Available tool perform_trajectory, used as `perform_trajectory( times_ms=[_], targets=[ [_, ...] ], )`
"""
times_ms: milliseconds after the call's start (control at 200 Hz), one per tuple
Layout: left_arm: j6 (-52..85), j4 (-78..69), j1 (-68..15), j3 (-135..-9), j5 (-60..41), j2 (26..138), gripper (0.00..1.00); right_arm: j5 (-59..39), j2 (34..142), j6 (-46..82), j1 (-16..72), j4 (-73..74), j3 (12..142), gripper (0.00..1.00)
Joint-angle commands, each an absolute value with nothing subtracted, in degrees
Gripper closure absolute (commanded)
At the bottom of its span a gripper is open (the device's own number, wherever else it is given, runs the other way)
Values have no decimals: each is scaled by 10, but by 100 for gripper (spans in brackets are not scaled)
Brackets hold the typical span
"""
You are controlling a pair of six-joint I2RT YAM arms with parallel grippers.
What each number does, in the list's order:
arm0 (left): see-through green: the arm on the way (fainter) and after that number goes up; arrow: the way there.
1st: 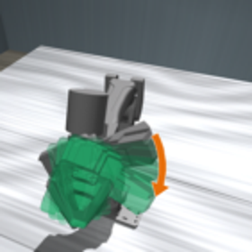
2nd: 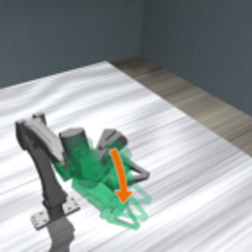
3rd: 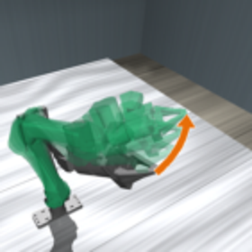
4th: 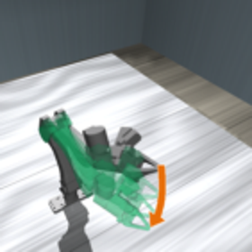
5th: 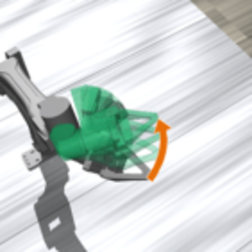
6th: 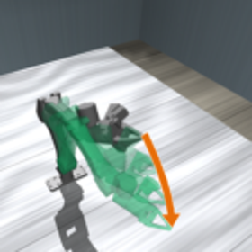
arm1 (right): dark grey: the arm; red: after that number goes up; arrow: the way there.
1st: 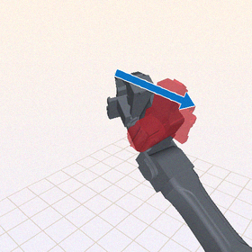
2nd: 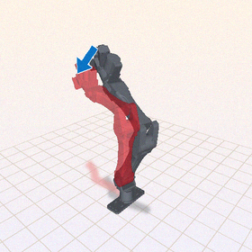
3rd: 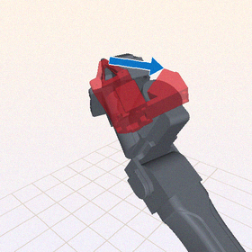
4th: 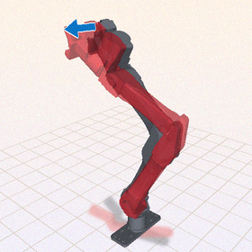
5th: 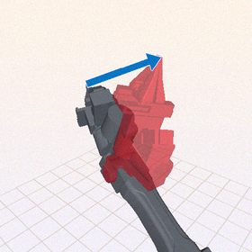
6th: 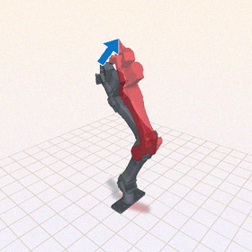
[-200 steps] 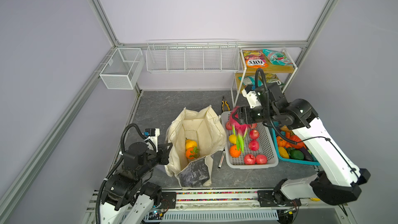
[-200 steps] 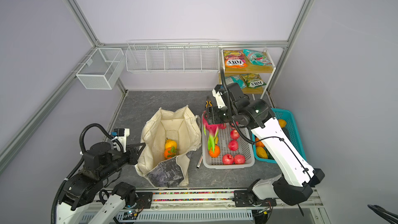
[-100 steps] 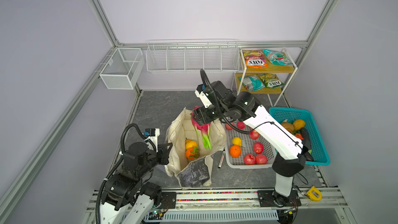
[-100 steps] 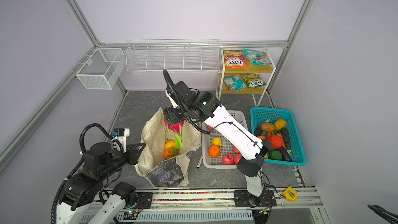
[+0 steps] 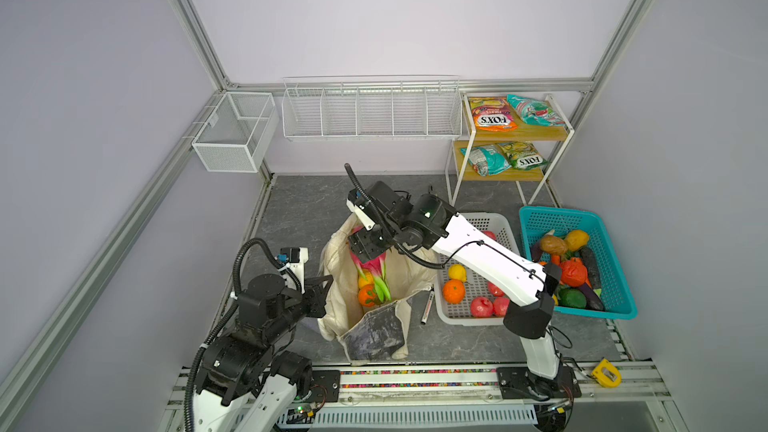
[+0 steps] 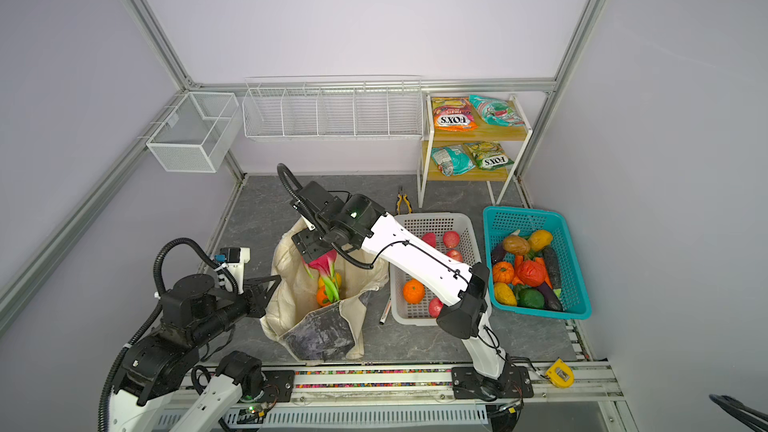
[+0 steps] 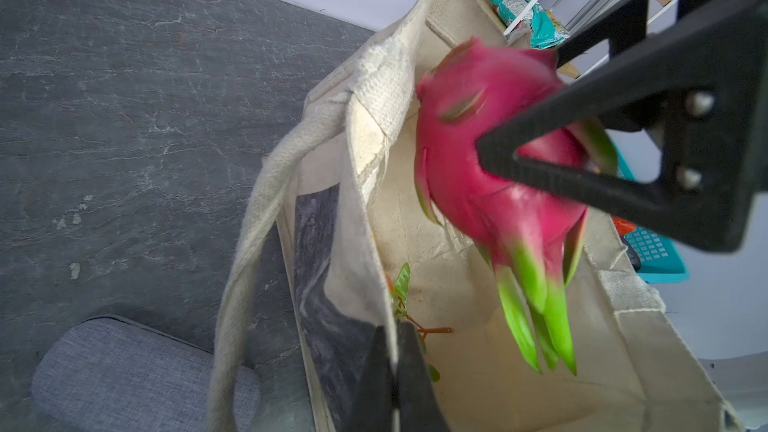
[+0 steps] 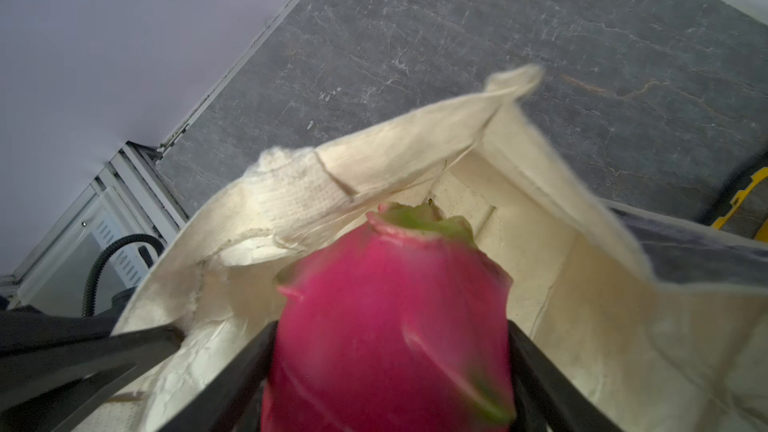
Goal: Place the food into the grocery bag and tie it
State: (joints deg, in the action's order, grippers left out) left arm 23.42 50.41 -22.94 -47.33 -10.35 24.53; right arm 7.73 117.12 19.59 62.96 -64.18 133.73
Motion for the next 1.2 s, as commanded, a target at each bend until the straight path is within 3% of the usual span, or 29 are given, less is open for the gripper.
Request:
perform_trajectory(
  times_ms=[0, 645, 1195],
  targets=[
    [226, 496, -232, -469, -102, 239, 100, 89, 1155, 190, 644, -609, 1310, 22],
    [226, 495, -232, -470, -105, 234, 100, 56, 1073, 285, 635, -395, 1068, 22],
    [226, 494, -232, -470, -105, 229, 100, 63, 1091, 323, 630, -360, 1015, 21]
  ],
)
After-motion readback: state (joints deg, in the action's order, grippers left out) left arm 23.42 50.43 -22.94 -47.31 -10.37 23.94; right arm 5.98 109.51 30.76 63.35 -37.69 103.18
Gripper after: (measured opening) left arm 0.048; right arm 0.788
